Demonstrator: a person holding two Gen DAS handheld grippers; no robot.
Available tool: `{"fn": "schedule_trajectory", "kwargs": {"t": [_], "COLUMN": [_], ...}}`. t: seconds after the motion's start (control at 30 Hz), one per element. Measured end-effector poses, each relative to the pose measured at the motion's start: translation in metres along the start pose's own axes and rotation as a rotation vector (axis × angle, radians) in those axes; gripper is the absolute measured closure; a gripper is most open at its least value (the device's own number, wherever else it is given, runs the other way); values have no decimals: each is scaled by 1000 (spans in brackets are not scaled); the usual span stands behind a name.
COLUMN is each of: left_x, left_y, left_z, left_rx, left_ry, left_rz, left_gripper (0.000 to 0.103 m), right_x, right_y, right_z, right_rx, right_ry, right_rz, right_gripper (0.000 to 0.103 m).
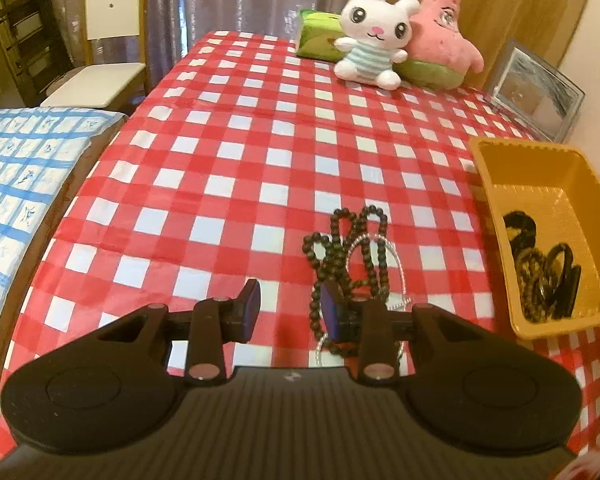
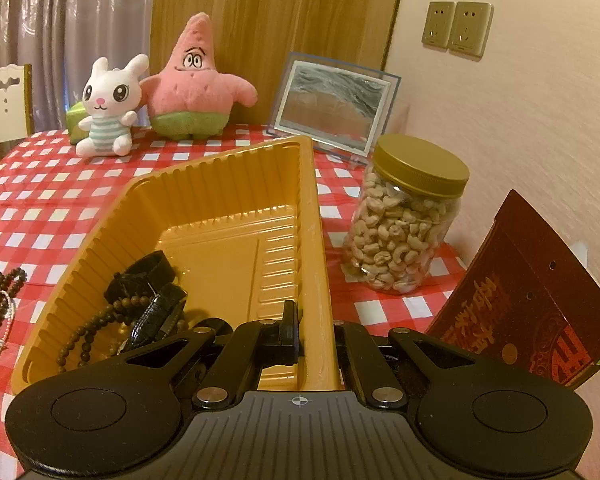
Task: Organize jewelry
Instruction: 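Move the left gripper to the pearl string and close on it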
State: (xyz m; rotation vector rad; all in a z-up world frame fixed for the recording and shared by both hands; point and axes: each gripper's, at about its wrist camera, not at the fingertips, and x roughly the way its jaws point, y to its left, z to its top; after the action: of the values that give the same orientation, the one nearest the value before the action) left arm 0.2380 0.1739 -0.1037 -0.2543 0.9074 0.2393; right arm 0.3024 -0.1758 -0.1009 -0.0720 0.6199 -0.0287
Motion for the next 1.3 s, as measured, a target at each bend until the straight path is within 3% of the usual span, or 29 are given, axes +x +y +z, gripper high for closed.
{"fn": "schedule_trajectory", "kwargs": {"t": [0.4, 0.8, 1.1, 1.3], "left_x": [20, 40, 49, 52], "left_y": [-24, -45, -49, -50], "left_z": [-28, -35, -33, -32], "left_rx": [193, 483, 546, 551], "left_ry": [65, 58, 66, 77], "left_rz": [-67, -37, -51, -66], "left_gripper": [83, 88, 89, 98], "right_x": [-1, -1, -1, -1], "right_y": [1, 1, 2, 2], "right_z": [1, 0, 0, 0], "right_rx": [-4, -4, -4, -5], "right_ry": [3, 9, 10, 14], "right_rz": [-6, -12, -15, -16], "right_gripper": [100, 100, 100, 100]}}
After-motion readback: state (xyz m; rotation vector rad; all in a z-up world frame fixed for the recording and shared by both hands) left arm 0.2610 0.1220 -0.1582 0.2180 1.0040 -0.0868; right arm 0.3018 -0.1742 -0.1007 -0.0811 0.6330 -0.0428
